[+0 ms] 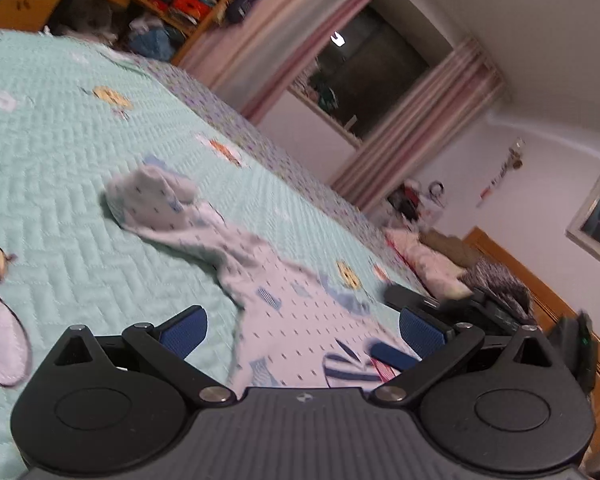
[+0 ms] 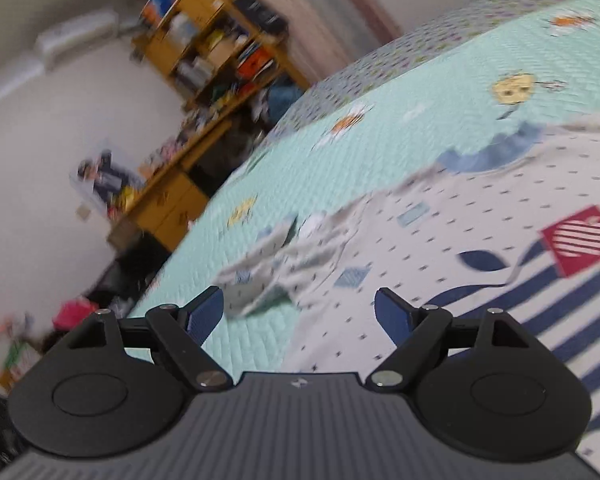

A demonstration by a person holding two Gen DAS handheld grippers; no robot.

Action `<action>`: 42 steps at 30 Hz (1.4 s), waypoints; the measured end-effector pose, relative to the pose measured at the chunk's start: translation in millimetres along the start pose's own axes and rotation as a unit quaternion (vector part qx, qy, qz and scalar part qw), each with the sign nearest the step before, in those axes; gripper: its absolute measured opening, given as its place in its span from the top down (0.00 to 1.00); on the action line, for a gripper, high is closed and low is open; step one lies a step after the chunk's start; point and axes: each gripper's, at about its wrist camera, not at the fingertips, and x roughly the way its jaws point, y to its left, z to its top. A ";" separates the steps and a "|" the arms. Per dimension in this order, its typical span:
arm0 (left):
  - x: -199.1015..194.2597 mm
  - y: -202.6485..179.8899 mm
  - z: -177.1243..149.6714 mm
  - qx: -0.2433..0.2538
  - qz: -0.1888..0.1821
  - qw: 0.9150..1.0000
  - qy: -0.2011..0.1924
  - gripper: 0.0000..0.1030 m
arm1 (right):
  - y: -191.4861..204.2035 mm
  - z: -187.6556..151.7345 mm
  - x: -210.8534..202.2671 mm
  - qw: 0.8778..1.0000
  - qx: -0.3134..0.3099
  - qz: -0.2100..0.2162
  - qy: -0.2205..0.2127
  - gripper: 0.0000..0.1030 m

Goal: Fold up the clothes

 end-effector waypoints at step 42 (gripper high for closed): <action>-174.3 67.5 -51.7 -0.101 0.239 0.961 -0.097 0.01 | -25.8 -29.1 -69.3 0.992 0.113 -0.005 0.061 0.14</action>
